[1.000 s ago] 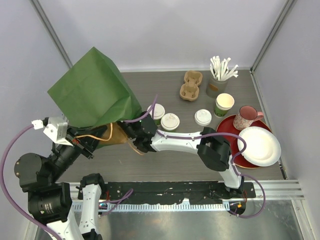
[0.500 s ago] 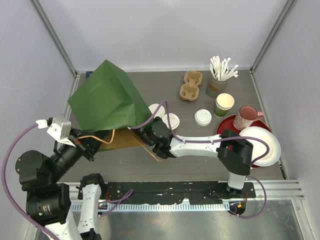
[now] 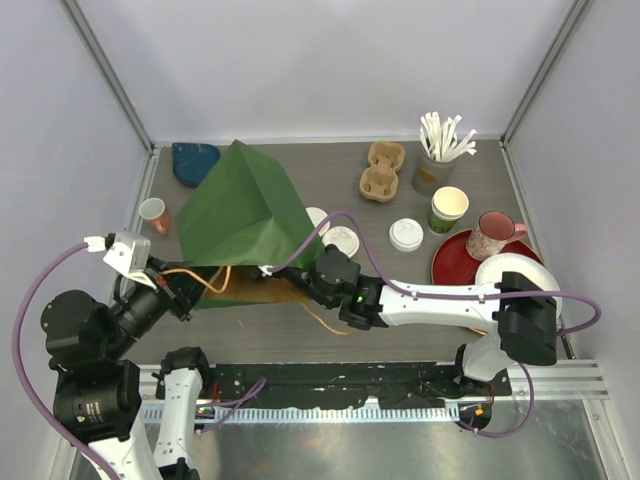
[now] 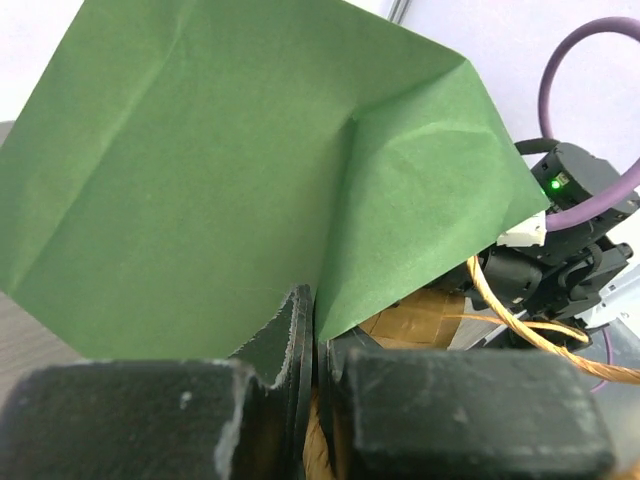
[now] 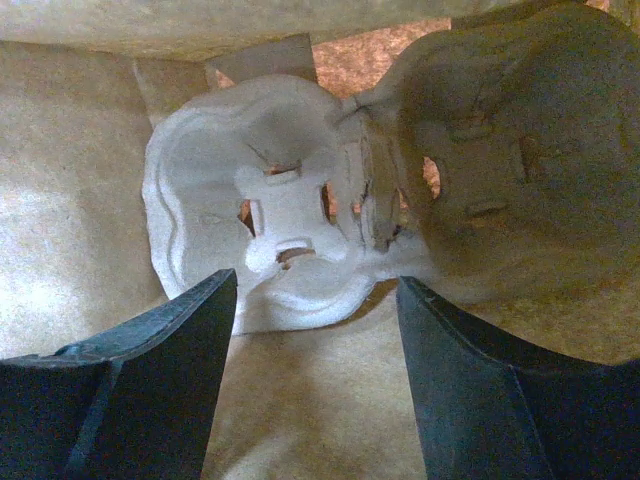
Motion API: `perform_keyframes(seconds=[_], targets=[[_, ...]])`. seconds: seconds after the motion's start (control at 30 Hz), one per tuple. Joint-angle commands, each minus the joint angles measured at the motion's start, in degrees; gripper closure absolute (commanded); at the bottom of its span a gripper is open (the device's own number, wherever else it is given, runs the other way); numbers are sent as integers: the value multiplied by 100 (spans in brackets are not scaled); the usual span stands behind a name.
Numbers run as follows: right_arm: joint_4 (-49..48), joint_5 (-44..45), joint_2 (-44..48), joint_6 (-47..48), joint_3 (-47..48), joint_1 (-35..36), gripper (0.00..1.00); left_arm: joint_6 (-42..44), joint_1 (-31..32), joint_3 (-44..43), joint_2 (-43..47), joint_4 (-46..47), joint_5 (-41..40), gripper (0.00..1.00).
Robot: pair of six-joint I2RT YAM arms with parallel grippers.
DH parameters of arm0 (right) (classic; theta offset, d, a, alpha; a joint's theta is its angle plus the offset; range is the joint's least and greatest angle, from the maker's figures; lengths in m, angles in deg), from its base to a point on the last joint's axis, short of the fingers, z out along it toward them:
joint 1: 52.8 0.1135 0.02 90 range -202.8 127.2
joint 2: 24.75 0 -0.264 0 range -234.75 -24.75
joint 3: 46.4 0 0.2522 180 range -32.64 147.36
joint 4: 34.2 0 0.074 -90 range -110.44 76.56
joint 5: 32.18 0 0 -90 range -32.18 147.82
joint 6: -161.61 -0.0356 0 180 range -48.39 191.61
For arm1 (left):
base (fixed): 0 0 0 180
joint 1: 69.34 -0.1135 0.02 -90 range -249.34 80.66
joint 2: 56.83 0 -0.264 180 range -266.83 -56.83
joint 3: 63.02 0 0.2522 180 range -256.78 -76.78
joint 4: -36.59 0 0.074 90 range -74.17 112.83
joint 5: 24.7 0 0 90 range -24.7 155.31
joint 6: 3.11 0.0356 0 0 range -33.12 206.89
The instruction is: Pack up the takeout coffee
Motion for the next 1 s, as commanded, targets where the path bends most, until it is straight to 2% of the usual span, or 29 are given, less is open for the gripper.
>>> perform_keyframes(seconds=[0.0,0.07,0.23,0.3,0.5,0.73,0.87,0.97], targets=[[652,-306,644,-210,-11,-62,28,88,-14,-62,-165,-132,-905,100],[891,-596,775,-228,24,-62,28,70,-14,-97,-200,-185,-1159,100],[2436,-1097,776,-263,551,-71,27,61,-14,-167,-227,-264,-1626,100],[3216,-1115,567,-289,883,-71,27,88,-14,-167,-227,-282,-1653,100],[4362,-878,30,-439,1412,-71,27,35,-22,-167,-244,-185,-1425,100],[4390,-1211,143,-501,1501,26,27,307,-5,165,-244,-405,-1705,100],[4522,-1317,292,-325,1633,368,27,334,-5,571,-288,-554,-2100,100],[4505,-1729,451,-377,1598,395,27,325,-5,703,-385,-659,-2294,100]])
